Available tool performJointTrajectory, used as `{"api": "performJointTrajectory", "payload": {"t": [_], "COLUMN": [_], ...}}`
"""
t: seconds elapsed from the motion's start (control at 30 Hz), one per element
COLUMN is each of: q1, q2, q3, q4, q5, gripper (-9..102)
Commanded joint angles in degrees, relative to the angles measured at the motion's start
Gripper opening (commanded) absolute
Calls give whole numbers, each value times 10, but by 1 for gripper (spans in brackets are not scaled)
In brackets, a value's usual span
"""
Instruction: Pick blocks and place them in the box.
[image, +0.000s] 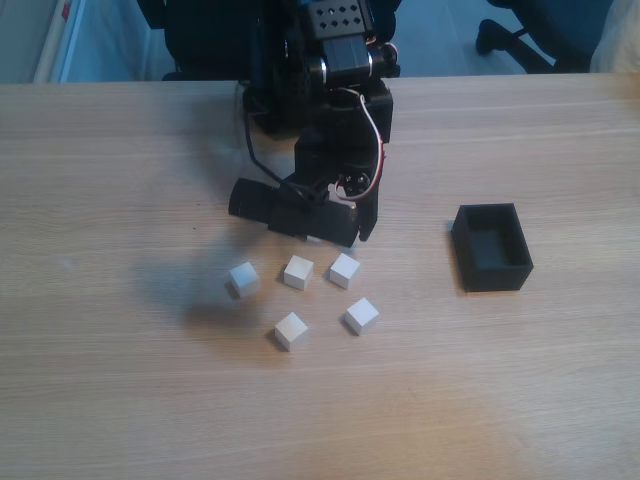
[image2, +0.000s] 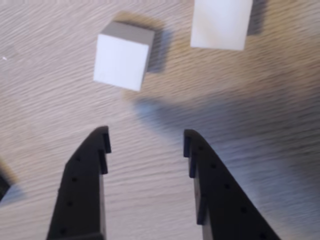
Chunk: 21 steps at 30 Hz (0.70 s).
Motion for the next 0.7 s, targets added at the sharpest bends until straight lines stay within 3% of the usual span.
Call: {"api": "performJointTrajectory", "payload": {"t": [0.0,0.67], "q1": [1,24], "q2": [-23,-152], "q3": [-49,-154], "q4": [-6,-36], "q5": [6,-2], "gripper": [15,19]}}
